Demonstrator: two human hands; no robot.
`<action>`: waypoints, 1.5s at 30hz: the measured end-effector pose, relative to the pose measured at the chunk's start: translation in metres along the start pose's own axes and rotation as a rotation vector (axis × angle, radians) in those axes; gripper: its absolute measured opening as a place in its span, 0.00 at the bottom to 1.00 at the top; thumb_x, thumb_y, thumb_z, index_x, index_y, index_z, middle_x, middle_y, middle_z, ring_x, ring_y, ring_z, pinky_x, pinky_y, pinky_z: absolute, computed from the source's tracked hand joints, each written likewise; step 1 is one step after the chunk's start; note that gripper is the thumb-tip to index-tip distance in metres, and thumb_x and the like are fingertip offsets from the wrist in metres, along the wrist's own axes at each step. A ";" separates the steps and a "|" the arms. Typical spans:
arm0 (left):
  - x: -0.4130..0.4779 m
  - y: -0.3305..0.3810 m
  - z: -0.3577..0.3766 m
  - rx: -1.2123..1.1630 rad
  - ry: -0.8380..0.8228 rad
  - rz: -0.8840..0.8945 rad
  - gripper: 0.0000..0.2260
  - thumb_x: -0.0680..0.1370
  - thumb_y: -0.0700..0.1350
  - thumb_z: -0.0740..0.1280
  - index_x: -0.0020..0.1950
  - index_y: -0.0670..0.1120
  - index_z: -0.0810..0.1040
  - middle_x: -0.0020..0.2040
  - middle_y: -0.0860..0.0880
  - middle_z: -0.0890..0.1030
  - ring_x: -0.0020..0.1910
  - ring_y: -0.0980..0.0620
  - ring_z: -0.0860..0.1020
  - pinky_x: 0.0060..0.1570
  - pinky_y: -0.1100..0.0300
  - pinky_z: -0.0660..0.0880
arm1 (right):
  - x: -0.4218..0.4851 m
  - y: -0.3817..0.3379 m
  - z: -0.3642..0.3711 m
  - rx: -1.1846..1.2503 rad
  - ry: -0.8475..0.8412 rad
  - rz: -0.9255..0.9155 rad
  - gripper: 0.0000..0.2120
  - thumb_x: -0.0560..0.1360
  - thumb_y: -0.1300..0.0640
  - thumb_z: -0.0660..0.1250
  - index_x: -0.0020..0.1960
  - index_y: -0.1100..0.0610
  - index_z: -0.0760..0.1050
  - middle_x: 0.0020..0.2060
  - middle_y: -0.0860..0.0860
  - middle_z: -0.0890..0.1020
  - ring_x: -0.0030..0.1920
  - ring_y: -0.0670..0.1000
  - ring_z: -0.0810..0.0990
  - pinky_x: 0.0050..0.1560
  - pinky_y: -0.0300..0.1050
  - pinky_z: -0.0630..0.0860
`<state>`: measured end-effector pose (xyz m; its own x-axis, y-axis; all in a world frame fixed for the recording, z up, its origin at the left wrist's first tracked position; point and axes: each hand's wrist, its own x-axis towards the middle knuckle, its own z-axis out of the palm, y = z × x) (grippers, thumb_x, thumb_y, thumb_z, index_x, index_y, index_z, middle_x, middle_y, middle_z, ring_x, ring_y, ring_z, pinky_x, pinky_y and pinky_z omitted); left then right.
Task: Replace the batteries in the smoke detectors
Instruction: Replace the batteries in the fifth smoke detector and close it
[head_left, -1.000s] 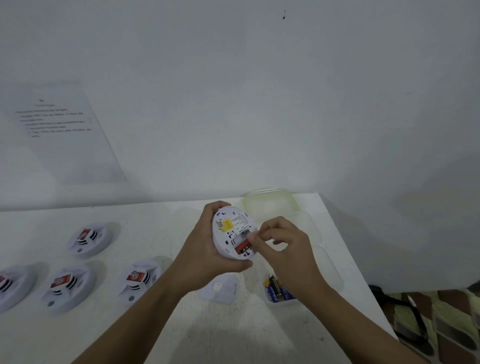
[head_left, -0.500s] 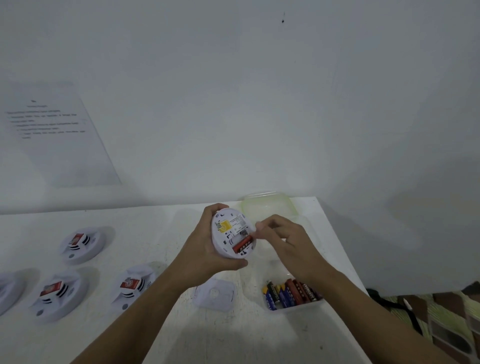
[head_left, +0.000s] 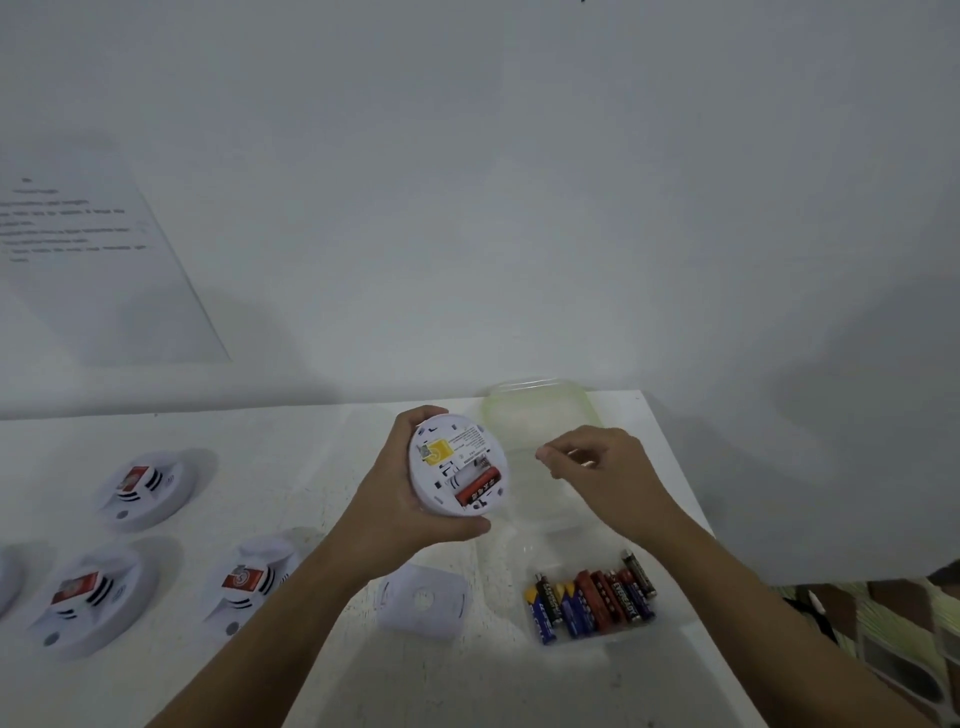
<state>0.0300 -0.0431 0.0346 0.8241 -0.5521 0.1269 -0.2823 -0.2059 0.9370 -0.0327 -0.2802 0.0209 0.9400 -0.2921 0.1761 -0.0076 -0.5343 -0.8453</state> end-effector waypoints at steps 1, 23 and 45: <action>0.001 -0.003 0.000 0.007 0.004 -0.007 0.41 0.61 0.37 0.84 0.67 0.54 0.68 0.57 0.64 0.79 0.59 0.61 0.79 0.49 0.68 0.79 | 0.005 0.007 -0.003 -0.116 -0.062 0.025 0.06 0.77 0.53 0.71 0.44 0.51 0.85 0.40 0.42 0.85 0.41 0.42 0.82 0.42 0.31 0.74; 0.006 -0.030 -0.002 0.081 -0.044 -0.018 0.41 0.62 0.38 0.84 0.68 0.52 0.67 0.58 0.66 0.75 0.63 0.62 0.76 0.51 0.70 0.78 | 0.046 0.026 -0.010 -0.310 -0.841 0.109 0.06 0.77 0.61 0.70 0.48 0.53 0.84 0.47 0.50 0.86 0.48 0.47 0.83 0.56 0.46 0.78; -0.018 0.027 0.000 -0.011 0.004 0.107 0.43 0.61 0.37 0.84 0.69 0.55 0.67 0.58 0.64 0.78 0.62 0.59 0.78 0.50 0.68 0.79 | -0.037 -0.079 -0.005 0.539 0.109 -0.041 0.02 0.77 0.64 0.70 0.49 0.62 0.80 0.41 0.55 0.86 0.42 0.53 0.86 0.44 0.41 0.81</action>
<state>0.0077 -0.0391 0.0578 0.7915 -0.5673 0.2275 -0.3634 -0.1375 0.9214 -0.0686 -0.2314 0.0840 0.8951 -0.3749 0.2415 0.2310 -0.0735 -0.9702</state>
